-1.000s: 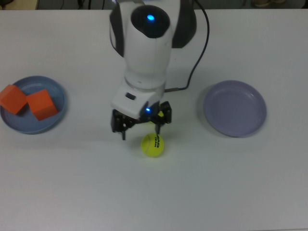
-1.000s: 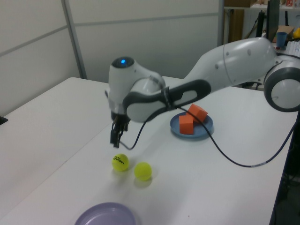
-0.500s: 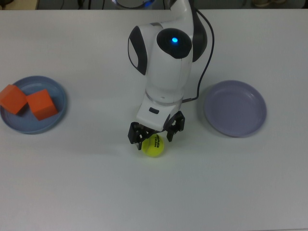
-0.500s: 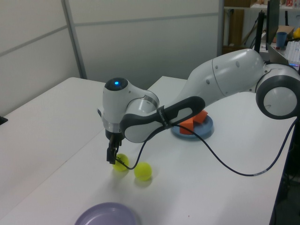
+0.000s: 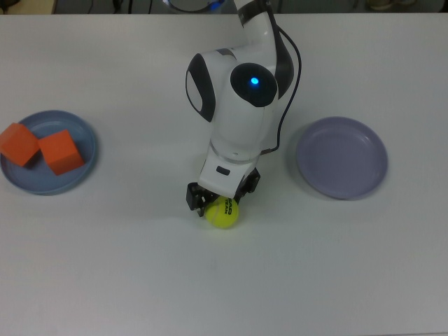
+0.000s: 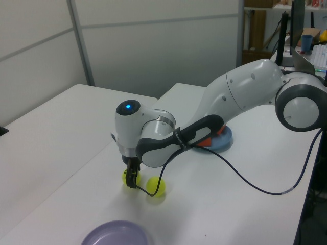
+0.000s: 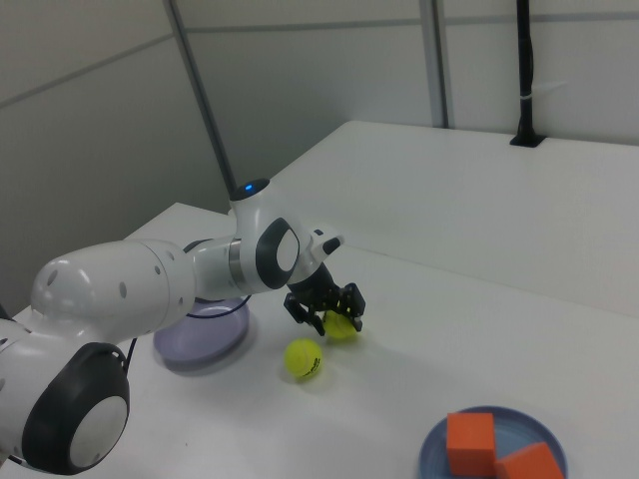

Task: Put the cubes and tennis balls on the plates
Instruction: 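Carry the tennis ball onto the lavender plate and release it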

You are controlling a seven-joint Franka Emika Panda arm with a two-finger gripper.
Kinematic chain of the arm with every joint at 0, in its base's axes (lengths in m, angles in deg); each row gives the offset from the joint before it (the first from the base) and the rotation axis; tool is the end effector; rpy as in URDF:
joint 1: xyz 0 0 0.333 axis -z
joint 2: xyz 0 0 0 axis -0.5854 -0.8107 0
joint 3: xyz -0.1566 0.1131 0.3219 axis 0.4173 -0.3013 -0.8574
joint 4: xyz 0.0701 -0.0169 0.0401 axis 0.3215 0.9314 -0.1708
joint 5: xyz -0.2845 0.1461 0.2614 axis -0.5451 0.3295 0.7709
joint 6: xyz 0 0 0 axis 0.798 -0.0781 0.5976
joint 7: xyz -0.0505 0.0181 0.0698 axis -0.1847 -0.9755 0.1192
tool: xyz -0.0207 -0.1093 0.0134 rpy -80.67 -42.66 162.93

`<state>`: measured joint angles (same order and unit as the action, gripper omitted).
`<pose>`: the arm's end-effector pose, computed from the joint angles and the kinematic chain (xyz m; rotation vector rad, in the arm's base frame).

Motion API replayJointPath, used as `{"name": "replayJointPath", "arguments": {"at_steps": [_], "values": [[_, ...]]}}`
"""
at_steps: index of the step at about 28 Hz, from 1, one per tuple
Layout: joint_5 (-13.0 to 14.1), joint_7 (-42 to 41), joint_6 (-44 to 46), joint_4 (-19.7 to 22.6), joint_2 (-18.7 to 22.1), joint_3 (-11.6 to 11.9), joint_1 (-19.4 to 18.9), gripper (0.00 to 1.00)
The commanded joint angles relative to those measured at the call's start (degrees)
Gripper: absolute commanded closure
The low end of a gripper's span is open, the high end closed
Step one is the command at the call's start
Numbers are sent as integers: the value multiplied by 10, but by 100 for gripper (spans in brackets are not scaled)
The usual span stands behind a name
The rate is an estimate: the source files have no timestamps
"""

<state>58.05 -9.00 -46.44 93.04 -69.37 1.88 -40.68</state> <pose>0.7497 0.2361 0.3454 2.8365 0.8314 0.2848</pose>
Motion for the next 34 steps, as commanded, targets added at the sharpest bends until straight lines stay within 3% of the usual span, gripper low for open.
{"name": "replayJointPath", "arguments": {"at_steps": [1,11,18,23,29,33,34], "values": [[-10,3,-17,14,11,7,-3,100],[-3,4,-16,-4,18,2,-15,100],[-5,40,-10,-10,40,-54,-34,100],[-6,83,17,-6,53,-76,-61,100],[-6,122,124,-5,59,-78,-108,100],[-8,134,140,6,52,-77,-124,99],[-10,142,140,12,49,-75,-129,91]]}}
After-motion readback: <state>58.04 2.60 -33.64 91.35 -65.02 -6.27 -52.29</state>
